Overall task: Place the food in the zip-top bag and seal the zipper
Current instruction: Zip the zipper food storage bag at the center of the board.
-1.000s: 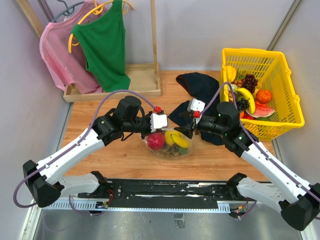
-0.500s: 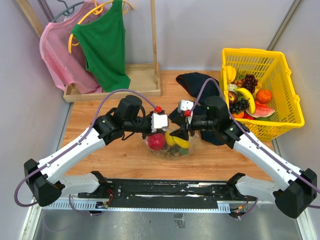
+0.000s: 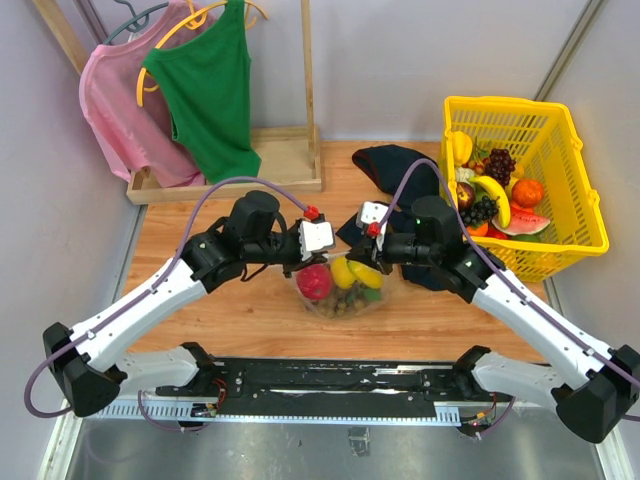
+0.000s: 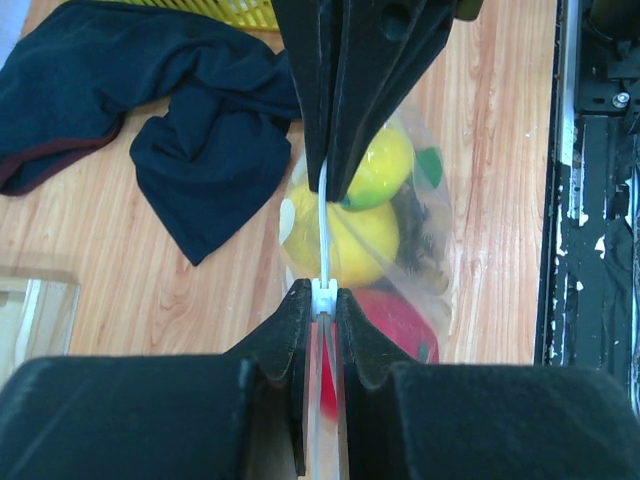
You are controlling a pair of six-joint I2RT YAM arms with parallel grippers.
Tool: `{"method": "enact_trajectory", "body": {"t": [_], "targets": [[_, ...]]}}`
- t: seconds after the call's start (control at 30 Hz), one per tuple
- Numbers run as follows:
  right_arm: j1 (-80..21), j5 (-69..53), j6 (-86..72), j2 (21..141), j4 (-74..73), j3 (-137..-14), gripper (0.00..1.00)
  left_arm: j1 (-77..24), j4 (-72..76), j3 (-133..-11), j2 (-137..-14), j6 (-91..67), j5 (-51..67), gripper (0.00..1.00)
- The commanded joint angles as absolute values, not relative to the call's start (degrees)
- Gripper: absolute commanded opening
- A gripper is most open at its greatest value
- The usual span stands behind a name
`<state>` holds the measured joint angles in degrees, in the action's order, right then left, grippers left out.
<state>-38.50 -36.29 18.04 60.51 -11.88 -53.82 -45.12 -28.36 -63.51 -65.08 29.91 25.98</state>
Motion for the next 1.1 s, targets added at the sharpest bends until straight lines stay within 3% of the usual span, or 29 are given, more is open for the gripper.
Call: {"method": "enact_trajectory", "body": {"t": [0.0, 0.63, 1.07], "targets": [[-38.5, -27.4, 17.1, 57.9, -12.9, -53.6, 0.00, -45.0, -28.7, -62.6, -60.9, 26.7, 23.2, 0.00], [-34.3, -12.9, 8.3, 56.2, -12.4, -51.5, 0.01, -45.0, -33.1, -55.9, -50.2, 9.4, 9.0, 0.01], [-34.0, -18.4, 5.6, 62.9, -8.5, -53.3, 0.01, -45.0, -27.6, -49.9, -46.8, -3.6, 0.1, 0.00]]}}
